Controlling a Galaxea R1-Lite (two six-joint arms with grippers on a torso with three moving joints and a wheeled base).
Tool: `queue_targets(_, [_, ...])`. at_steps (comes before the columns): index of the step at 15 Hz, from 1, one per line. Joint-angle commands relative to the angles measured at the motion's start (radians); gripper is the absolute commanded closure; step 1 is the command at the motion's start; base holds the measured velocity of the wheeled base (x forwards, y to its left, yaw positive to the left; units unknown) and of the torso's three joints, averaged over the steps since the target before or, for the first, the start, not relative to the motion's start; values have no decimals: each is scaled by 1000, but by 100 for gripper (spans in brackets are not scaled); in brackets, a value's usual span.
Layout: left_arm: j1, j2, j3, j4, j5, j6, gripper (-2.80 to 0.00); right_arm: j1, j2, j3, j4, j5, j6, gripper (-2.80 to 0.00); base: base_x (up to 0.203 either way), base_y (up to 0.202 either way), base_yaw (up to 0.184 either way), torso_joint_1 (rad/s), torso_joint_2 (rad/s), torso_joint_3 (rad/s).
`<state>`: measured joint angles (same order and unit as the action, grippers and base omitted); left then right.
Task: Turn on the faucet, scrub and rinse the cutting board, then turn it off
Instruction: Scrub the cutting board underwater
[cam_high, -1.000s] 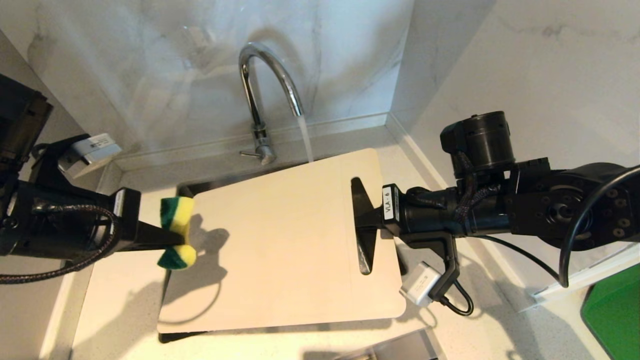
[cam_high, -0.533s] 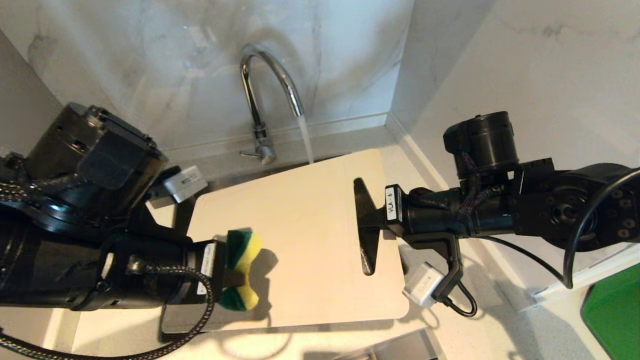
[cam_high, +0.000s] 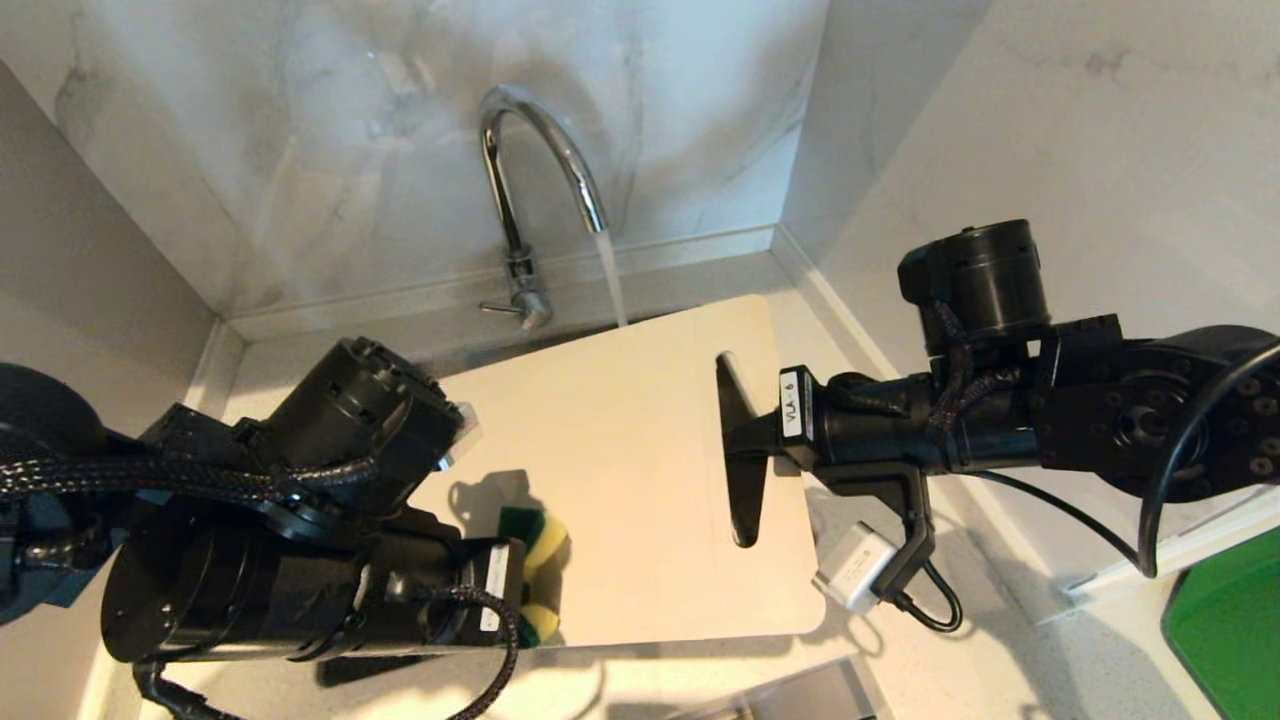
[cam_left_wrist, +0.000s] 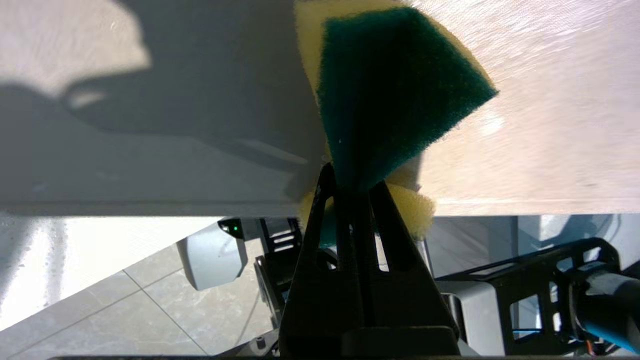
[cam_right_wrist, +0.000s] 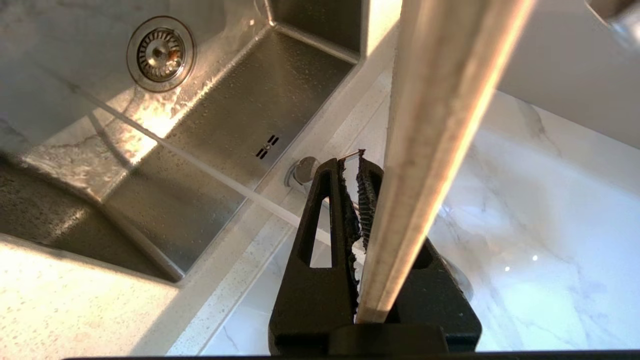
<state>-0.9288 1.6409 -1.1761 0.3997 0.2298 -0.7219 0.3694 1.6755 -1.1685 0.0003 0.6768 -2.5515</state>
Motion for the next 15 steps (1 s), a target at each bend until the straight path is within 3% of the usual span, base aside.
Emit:
queue_targets(1, [30,-11,62,-30,-3,-8,0,0,-7,2,0,6,-3,0,0,0,0,0,0,0])
queue_targets(8, [238,-125,285,-149,-103,2,0,0,-10,57,-90,6,46,0,0,0,0,0,0,0])
queue_targets(11, [376,-199,374,-178,-179,52,0,0,-20,65,-100,6,49,0,0,0,0,0,0,0])
queue_targets(15, [569,-274,402,-188,-275,147,0,0,-29,67,-100,6,50,0,0,0,0,0,0,0])
